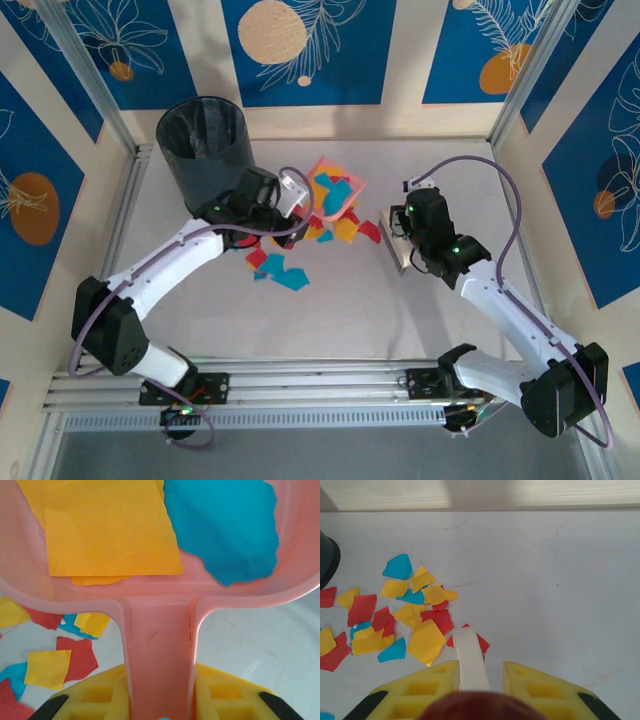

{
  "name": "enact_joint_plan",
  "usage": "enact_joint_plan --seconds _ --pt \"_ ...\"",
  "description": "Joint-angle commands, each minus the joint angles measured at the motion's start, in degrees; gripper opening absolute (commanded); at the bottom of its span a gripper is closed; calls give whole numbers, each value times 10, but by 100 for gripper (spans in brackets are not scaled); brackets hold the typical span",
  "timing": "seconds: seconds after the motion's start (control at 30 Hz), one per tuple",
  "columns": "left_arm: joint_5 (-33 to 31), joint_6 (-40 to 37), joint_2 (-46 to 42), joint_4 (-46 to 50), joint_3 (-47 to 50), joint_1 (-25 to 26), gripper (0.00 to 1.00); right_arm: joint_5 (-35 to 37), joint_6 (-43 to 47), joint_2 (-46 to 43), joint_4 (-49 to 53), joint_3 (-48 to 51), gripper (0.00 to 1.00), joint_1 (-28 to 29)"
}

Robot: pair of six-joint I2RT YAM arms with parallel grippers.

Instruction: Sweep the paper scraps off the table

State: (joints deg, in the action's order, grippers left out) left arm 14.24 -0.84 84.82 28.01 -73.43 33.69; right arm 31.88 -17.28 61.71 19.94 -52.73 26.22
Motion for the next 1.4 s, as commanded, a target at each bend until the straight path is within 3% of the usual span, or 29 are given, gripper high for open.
enact_joint_plan --seconds 0.0,0.7,1.37 --pt "61 26 -17 7 -49 -27 0 -8 -7 -1 -32 5 0 -3" --pt "155 122 2 37 -184 -169 0 -16 -14 9 -26 1 0 -5" --pt "202 318 29 -4 -198 -288 0 -12 -18 12 -14 -6 0 -4"
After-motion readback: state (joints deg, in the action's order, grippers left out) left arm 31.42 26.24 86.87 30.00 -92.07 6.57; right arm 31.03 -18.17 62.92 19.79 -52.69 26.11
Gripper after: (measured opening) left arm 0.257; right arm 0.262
